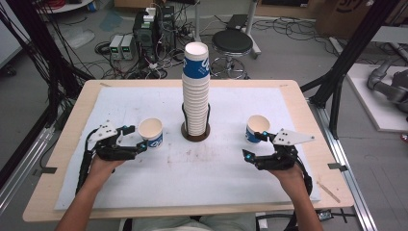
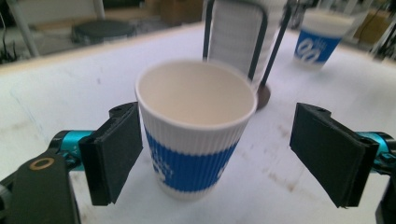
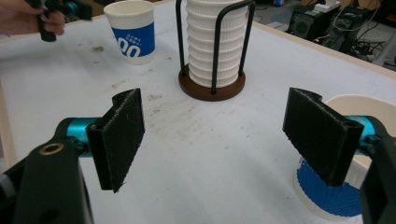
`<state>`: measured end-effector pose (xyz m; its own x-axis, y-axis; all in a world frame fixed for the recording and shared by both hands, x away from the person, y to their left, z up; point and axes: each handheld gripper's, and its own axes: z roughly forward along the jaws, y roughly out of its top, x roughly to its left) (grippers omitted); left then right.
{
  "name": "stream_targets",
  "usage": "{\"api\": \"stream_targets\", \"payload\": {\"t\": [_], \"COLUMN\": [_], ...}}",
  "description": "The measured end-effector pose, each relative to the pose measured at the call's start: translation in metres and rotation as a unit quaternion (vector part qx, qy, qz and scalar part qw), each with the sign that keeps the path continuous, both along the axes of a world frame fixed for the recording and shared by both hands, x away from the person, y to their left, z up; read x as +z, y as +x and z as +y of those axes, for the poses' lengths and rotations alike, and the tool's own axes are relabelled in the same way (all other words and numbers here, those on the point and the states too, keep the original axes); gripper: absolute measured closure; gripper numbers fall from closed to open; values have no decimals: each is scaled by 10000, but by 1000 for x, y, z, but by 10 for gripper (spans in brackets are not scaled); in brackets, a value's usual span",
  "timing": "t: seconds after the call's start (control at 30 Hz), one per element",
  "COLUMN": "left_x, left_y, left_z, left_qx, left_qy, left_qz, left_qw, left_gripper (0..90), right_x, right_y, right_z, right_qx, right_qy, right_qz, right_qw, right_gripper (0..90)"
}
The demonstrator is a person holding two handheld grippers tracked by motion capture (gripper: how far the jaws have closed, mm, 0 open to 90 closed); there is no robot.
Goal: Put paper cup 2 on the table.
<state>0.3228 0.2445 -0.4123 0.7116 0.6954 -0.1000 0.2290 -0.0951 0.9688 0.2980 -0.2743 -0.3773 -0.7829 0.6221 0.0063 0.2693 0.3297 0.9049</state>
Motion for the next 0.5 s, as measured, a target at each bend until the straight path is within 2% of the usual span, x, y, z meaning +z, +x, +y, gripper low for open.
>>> {"api": "stream_targets", "payload": {"t": [0.13, 0.2, 0.3, 0.5], "left_x": [9, 12, 13, 17], "left_y": [-4, -5, -5, -6], "left_z": [12, 17, 21, 25], "left_qx": [67, 99, 87, 96], "left_qy": [-529, -694, -768, -860], "left_qz": [-362, -413, -389, -561], "left_qw": [9979, 9967, 9962, 9947], "left_gripper": [169, 169, 169, 169], "right_x": [-2, -3, -4, -5], "right_y": [0, -1, -1, -1], "right_z": [-3, -6, -10, -18], "right_qx": [-93, -172, -268, -442], "right_qy": [11, 38, 100, 117], "right_qz": [-86, -135, -152, -231], "right_qw": [9999, 9998, 9995, 9987], "right_gripper": [213, 212, 212, 212]}}
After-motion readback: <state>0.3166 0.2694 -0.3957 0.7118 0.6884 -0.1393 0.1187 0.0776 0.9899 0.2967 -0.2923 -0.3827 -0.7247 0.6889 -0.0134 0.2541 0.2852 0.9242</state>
